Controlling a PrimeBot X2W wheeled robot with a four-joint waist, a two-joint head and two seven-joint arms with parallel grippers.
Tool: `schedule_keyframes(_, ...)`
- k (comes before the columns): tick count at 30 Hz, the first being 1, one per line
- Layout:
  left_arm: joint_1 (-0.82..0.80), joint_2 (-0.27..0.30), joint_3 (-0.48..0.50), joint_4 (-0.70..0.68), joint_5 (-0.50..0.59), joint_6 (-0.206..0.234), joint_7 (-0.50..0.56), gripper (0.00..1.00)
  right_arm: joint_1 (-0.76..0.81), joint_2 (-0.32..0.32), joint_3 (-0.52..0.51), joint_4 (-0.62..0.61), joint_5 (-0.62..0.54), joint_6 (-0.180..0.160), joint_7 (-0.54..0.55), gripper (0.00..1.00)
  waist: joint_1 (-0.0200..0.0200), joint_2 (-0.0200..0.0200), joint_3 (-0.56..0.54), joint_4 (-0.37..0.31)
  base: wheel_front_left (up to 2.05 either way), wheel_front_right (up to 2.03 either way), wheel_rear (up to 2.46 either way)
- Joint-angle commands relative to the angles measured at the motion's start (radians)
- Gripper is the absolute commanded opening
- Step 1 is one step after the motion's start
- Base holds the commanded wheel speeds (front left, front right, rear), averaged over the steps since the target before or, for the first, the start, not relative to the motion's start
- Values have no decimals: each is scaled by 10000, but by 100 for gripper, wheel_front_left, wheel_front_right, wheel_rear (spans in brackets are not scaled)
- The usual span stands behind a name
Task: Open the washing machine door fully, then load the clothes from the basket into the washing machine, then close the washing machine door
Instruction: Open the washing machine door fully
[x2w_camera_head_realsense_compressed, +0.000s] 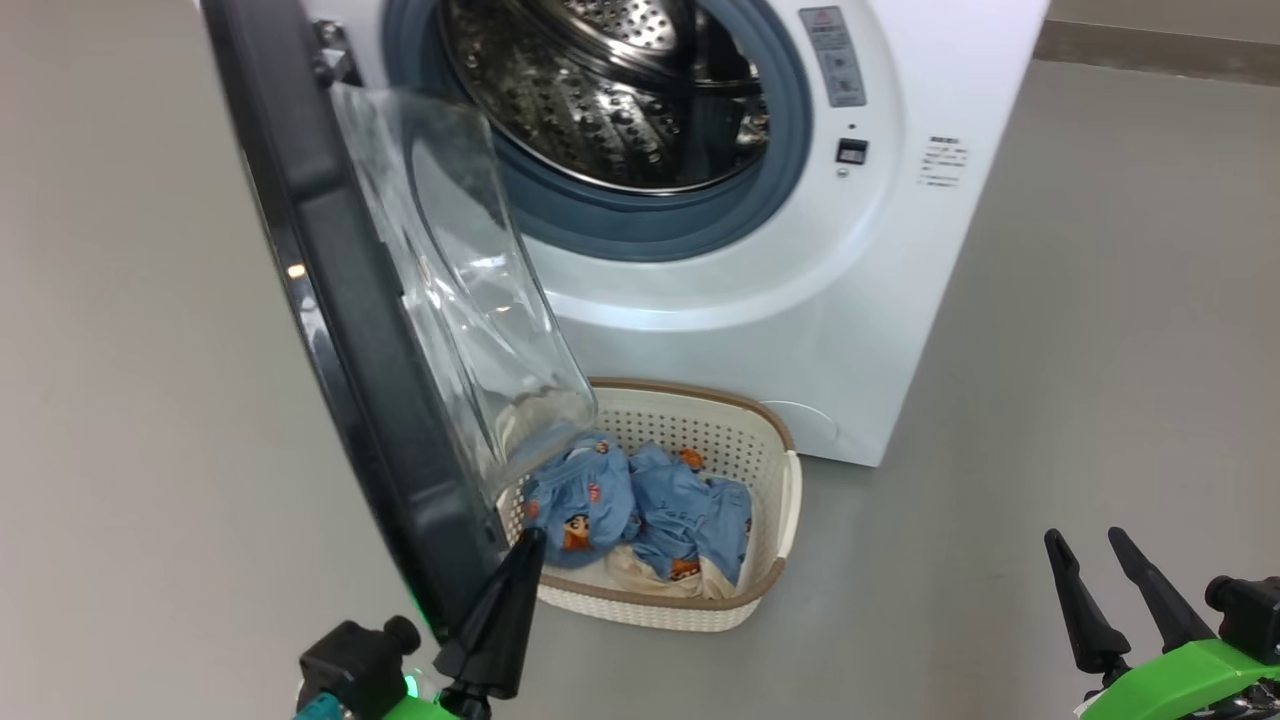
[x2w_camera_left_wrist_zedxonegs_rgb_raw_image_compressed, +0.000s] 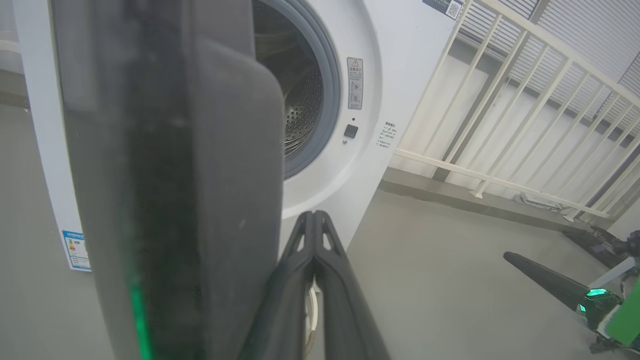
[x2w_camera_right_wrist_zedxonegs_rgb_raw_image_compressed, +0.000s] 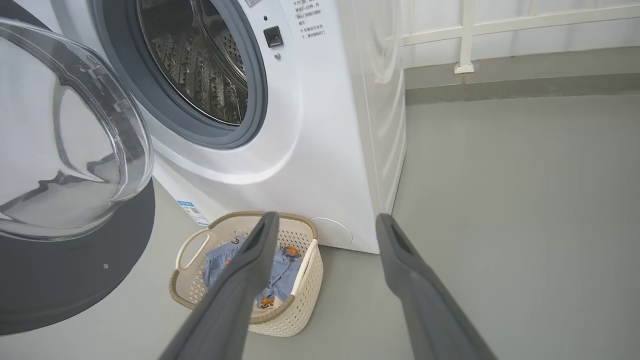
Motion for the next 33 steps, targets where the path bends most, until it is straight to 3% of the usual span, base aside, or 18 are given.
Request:
schedule_keyframes(1, -200, 294, 662, -278, 25, 300, -17, 0, 64, -239, 141, -255, -119, 17, -120, 100, 0, 0, 52, 223, 0, 0, 0)
schedule_keyframes(13, 253, 885, 1475, -1117, 21, 1127, 296, 0, -14, -176, 215, -264, -163, 17, -120, 100, 0, 0, 153, 778, 0, 0, 0)
schedule_keyframes(24, 259, 1670, 2797, -1260, -189, 1862, 633, 0, -71, -234, 205, -296, -147, 17, -120, 100, 0, 0, 334, 695, 0, 0, 0)
schedule_keyframes(33, 51, 2284, 3922, -743, -549, 2202, 681, 0, -117, -275, 155, -313, -153, 17, -120, 100, 0, 0, 499, 570, 0, 0, 0)
